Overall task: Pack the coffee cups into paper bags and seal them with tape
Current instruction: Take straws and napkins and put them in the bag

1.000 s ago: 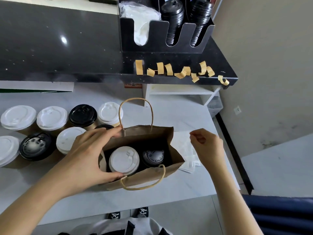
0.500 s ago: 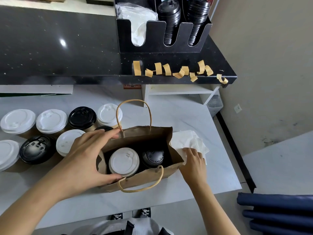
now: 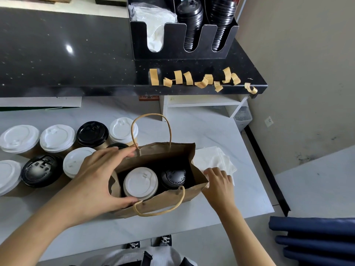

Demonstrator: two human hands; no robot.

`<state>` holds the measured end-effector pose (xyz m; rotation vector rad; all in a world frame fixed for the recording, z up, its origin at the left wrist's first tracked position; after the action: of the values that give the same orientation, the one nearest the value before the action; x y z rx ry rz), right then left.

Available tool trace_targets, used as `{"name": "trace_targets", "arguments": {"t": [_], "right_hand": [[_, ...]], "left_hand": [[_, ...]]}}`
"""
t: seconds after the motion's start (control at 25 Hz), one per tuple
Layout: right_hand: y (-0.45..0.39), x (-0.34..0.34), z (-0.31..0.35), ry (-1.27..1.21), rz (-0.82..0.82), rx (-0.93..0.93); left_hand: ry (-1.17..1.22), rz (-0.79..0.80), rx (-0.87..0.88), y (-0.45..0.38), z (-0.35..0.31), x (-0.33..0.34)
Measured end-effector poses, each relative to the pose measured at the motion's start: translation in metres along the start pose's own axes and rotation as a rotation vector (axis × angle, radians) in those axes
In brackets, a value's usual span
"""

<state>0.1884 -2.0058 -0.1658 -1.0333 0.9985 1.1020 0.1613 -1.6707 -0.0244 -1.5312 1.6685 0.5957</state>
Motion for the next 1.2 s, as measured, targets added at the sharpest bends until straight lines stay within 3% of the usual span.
{"name": "trace_targets", "arguments": {"t": [0.4, 0.64, 0.84, 1.04, 1.2], "right_hand": [[-0.021, -0.024, -0.016, -0.26, -0.314, 0.197], [-0.029, -0.029, -0.028, -0.422, -0.349, 0.246], [-0.03, -0.037, -0.029, -0.604, -0.333, 0.47], [-0.036, -0.051, -0.034, -0.738, -0.462, 0.568], [-0.041, -0.058, -0.035, -0.58, -0.461, 0.391]], "left_hand": [[-0.005, 0.006, 0.008, 0.001, 0.0, 0.0], [-0.006, -0.008, 0.013, 0.001, -0.001, 0.0], [-0.019, -0.01, 0.013, 0.002, -0.001, 0.0], [-0.022, -0.016, 0.027, 0.003, -0.001, 0.001], [-0.023, -0.026, 0.028, 0.004, -0.002, 0.001]]}}
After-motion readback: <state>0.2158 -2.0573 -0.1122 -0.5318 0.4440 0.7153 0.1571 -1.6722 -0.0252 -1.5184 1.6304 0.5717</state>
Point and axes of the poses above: each hand's wrist, its own y-axis away from the middle knuckle, its own x-axis out of the palm, z = x × y, the point moved 4 cm from there along -y, towards the middle knuckle, and after that the axes turned 15 degrees about -z, right-handed, at the moved point
